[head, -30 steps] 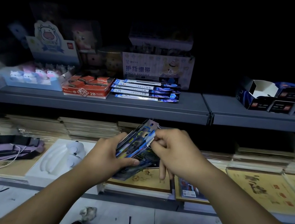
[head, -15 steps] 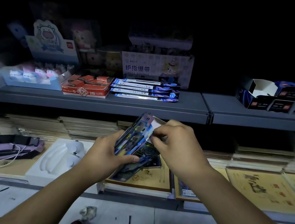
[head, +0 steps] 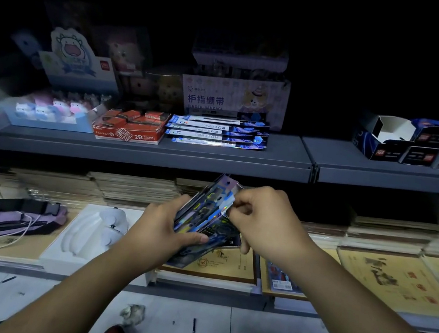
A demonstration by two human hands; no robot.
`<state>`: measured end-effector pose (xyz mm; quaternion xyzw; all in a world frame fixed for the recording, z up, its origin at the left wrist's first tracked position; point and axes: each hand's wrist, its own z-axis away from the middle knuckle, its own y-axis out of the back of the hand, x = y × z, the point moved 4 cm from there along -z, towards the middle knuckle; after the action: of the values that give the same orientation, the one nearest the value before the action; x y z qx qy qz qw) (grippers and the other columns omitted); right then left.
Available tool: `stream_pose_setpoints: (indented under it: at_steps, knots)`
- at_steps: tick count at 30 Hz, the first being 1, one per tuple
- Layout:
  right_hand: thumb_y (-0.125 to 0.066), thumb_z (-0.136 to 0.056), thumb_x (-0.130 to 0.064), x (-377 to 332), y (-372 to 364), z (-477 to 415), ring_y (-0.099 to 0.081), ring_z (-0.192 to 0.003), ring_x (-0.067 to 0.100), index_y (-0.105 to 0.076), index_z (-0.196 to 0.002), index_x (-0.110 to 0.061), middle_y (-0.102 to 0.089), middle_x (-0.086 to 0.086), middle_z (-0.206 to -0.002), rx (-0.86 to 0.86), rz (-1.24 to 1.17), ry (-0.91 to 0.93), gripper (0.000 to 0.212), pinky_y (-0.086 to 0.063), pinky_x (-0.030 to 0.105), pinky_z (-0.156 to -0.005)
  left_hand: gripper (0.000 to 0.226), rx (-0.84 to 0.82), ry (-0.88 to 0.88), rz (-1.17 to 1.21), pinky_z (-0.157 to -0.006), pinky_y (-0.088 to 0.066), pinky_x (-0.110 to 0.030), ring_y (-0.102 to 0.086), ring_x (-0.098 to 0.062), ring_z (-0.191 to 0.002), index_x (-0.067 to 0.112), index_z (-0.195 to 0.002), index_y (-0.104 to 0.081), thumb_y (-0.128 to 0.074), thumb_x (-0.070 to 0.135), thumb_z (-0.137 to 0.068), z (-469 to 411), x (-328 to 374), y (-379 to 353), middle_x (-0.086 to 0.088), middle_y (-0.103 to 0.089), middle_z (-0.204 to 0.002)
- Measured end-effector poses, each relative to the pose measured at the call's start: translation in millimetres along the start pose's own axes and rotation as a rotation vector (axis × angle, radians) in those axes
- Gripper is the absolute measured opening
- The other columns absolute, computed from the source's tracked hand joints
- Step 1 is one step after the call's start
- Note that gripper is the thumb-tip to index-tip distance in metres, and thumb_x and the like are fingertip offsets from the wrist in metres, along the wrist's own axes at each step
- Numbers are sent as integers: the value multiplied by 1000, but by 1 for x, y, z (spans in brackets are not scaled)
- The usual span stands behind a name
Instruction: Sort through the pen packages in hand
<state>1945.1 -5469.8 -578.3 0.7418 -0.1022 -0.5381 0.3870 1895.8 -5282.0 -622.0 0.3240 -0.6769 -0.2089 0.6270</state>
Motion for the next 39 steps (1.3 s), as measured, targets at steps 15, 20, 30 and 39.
stream_pose_setpoints:
  at_steps: [15, 20, 30, 39]
  knots:
    - [-31, -109, -20, -1, -14, 2, -56, -33, 18, -52, -106, 5, -59, 40, -65, -317, -243, -156, 32, -37, 26, -38, 41, -4, -23, 8, -76, -56, -27, -68, 0, -82, 29, -108, -66, -89, 36, -74, 2, 6, -2, 15, -75, -88]
    - [-31, -107, -16, -2, -16, 0, -63, -38, 24, -55, -120, -7, -64, 20, -56, -284, -204, -119, 29, -43, 26, -38, 43, 4, 0, 20, -78, -58, -28, -69, 2, -82, 30, -110, -66, -89, 34, -74, 1, 4, -1, 16, -76, -90]
    - [-46, -103, -16, -8, -3, 3, -67, -48, 19, -63, -101, -15, -70, 9, -81, -26, 23, 137, 17, -54, 33, -46, 49, 31, 12, 50, -68, -50, -9, -68, 7, -84, 35, -117, -65, -89, 34, -74, 1, 3, 2, 17, -76, -93]
    - [-71, -92, -22, -1, 8, -5, -64, -85, 15, -74, -101, -19, -66, -6, -91, 249, 167, 169, 10, -57, 41, -80, 49, 53, 21, 91, -83, -59, -30, -70, 5, -89, 33, -116, -67, -90, 34, -73, 1, 3, 5, 20, -76, -98]
